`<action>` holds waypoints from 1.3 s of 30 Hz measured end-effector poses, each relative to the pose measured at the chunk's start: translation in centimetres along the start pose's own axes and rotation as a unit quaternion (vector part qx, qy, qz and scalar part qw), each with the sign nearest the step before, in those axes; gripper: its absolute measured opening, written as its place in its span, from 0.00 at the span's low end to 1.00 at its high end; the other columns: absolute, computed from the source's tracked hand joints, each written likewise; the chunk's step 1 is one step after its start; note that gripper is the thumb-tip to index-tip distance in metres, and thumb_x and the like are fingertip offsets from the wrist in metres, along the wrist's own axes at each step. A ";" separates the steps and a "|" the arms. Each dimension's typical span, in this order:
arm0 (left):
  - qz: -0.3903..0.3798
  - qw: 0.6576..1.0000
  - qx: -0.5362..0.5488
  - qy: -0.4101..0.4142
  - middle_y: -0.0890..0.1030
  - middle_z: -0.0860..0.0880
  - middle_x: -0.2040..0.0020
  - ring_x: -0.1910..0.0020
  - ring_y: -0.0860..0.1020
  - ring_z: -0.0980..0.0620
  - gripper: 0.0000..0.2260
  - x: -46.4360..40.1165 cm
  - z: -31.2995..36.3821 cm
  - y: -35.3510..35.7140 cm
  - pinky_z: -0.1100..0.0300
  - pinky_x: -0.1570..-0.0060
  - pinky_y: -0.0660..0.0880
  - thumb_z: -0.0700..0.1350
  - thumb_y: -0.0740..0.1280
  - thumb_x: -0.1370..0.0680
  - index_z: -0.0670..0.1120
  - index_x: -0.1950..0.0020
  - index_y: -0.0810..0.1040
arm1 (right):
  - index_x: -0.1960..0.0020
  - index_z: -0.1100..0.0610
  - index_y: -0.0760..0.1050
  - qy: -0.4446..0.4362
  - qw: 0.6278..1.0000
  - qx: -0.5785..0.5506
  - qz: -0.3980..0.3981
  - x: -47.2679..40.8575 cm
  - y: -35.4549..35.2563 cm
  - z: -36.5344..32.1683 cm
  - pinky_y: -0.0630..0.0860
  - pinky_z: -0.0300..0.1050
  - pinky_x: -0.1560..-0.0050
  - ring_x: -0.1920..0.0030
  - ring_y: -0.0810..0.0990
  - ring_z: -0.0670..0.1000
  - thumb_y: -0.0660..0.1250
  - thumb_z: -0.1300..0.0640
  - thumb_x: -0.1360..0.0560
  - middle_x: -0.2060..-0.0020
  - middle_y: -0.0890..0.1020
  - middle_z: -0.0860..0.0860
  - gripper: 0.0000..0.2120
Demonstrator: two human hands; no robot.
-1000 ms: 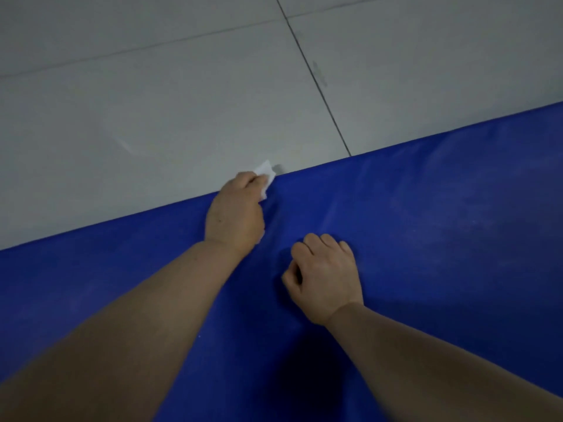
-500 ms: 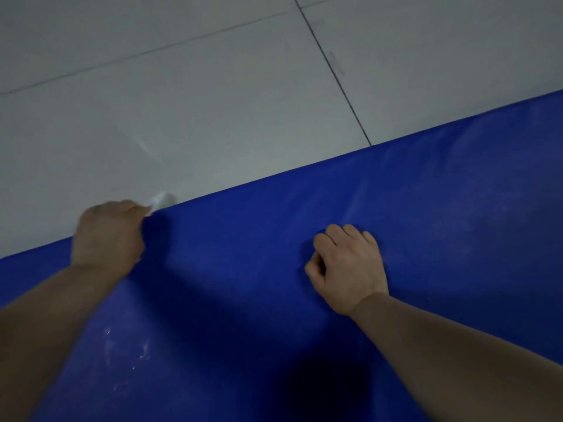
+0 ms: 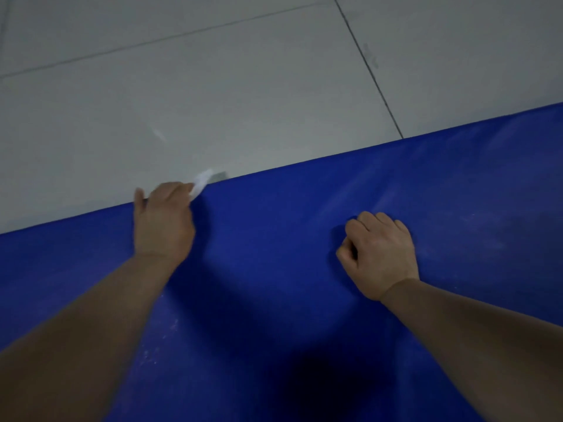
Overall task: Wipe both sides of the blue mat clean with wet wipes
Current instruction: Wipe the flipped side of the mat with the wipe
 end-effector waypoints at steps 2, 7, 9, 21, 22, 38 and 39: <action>0.013 1.000 -0.008 -0.006 0.77 0.36 0.38 0.39 0.75 0.36 0.19 2.3 -4.0 -0.8 0.33 0.33 0.59 0.28 0.60 0.29 0.33 0.39 0.76 | 0.67 0.56 0.68 0.002 1.000 0.010 0.002 0.1 0.0 -0.1 0.59 0.45 0.64 0.67 0.61 0.49 0.54 0.54 0.29 0.69 0.69 0.49 0.10; 0.036 0.998 0.045 -0.019 0.74 0.38 0.34 0.31 0.68 0.36 0.18 2.8 -5.2 -0.6 0.34 0.34 0.61 0.35 0.55 0.22 0.36 0.35 0.73 | 0.66 0.57 0.68 -0.002 0.999 0.035 0.000 0.1 0.0 -0.2 0.57 0.46 0.63 0.66 0.61 0.50 0.54 0.55 0.29 0.69 0.69 0.51 0.10; 0.032 0.996 0.068 -0.044 0.75 0.41 0.36 0.31 0.68 0.40 0.17 1.7 -4.6 -0.3 0.35 0.35 0.62 0.41 0.54 0.20 0.39 0.34 0.73 | 0.66 0.56 0.67 -0.004 0.999 0.053 -0.002 0.1 0.3 -0.2 0.57 0.46 0.63 0.67 0.61 0.50 0.53 0.55 0.29 0.68 0.69 0.51 0.10; 0.032 0.994 0.081 -0.066 0.73 0.43 0.32 0.31 0.69 0.42 0.22 1.8 -4.6 -0.7 0.41 0.32 0.60 0.43 0.52 0.23 0.44 0.32 0.73 | 0.66 0.53 0.70 -0.046 0.993 -0.083 -0.064 0.3 4.7 -19.5 0.54 0.43 0.60 0.64 0.71 0.51 0.60 0.52 0.30 0.65 0.73 0.49 0.07; 0.035 0.994 0.079 -0.069 0.74 0.43 0.33 0.31 0.70 0.41 0.23 1.7 -4.7 -0.8 0.41 0.32 0.61 0.45 0.51 0.23 0.43 0.33 0.74 | 0.65 0.52 0.71 -0.040 0.993 -0.078 -0.074 0.1 5.1 -19.3 0.56 0.44 0.60 0.63 0.71 0.51 0.59 0.51 0.30 0.64 0.73 0.48 0.07; -0.177 0.978 0.058 -0.091 0.65 0.52 0.28 0.29 0.62 0.51 0.23 0.4 -2.0 -2.3 0.45 0.27 0.54 0.38 0.55 0.19 0.52 0.24 0.61 | 0.62 0.53 0.73 -0.078 0.986 -0.076 -0.128 -0.4 5.3 -19.9 0.64 0.48 0.63 0.62 0.71 0.53 0.57 0.47 0.30 0.62 0.74 0.50 0.11; -0.187 0.977 0.057 -0.080 0.64 0.53 0.27 0.28 0.60 0.53 0.24 0.6 -2.2 -2.2 0.44 0.26 0.51 0.38 0.54 0.19 0.52 0.23 0.60 | 0.62 0.53 0.73 -0.077 0.986 -0.075 -0.130 -0.3 5.2 -19.9 0.64 0.48 0.63 0.62 0.71 0.53 0.57 0.47 0.30 0.62 0.73 0.50 0.11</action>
Point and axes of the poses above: each hand's wrist, its own x-axis away from the middle knuckle, its own y-axis out of the palm, z = x × y, the point moved 7 cm from there along -x, towards the middle knuckle
